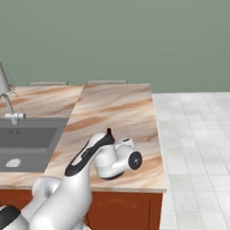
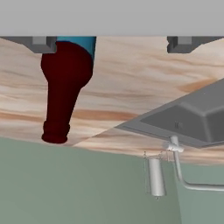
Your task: Pick the water bottle, water bottle, beer from the counter and place them in the open cabinet.
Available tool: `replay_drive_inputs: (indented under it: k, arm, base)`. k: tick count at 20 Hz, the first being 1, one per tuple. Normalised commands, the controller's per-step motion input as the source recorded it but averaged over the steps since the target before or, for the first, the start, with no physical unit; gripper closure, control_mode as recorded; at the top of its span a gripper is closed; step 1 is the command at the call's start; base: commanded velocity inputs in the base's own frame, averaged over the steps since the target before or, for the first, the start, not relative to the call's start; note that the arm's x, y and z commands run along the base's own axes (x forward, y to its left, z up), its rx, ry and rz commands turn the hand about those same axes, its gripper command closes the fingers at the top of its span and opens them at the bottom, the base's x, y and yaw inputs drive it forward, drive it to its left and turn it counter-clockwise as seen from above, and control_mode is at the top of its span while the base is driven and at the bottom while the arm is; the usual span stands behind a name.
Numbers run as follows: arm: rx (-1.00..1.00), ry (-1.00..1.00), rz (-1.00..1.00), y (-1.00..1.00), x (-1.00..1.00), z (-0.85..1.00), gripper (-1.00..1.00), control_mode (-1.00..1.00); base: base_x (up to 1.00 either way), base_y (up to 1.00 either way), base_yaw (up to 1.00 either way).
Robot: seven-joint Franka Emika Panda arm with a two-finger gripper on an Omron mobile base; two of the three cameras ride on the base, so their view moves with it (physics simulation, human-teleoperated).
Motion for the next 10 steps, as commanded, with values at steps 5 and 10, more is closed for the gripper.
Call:
replay_drive_inputs:
  k: [5,10]
  arm:
    - [0.0,0.01,0.0,-0.17,0.13,-0.17,-1.0,-1.0]
    - [0.0,0.0,0.0,-0.2,0.15,-0.19,-1.0,-1.0]
  base:
    - [0.0,0.0,0.0]
    - [0.0,0.0,0.0]
